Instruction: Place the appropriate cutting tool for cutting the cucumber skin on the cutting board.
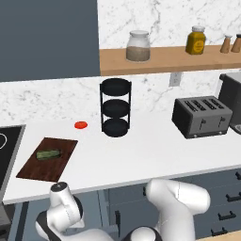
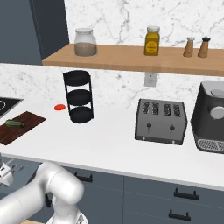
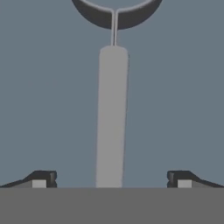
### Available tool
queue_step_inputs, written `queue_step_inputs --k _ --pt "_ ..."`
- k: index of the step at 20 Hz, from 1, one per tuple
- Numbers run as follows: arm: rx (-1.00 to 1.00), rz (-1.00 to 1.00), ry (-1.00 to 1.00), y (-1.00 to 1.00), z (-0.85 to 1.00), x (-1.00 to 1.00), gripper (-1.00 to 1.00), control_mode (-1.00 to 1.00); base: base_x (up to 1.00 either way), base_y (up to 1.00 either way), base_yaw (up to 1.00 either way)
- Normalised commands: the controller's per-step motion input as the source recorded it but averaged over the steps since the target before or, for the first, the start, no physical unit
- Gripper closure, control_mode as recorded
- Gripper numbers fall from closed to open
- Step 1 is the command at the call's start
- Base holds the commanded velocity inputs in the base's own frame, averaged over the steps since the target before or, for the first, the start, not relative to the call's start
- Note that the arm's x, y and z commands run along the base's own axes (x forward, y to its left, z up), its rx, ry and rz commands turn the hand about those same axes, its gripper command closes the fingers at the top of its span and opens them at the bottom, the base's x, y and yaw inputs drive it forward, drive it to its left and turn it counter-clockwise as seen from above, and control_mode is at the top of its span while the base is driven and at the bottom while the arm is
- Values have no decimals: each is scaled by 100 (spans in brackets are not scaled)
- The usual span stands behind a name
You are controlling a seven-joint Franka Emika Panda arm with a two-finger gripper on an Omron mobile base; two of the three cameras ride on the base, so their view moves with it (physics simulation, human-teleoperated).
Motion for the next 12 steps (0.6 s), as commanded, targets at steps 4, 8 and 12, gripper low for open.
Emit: queue_step_inputs --k 4,8,12 --pt "0 0 0 0 -20 0 100 -100 0 0 0" --pt "0 0 0 0 -14 0 100 -100 0 0 0" --pt "0 0 0 0 -1 0 100 -100 0 0 0"
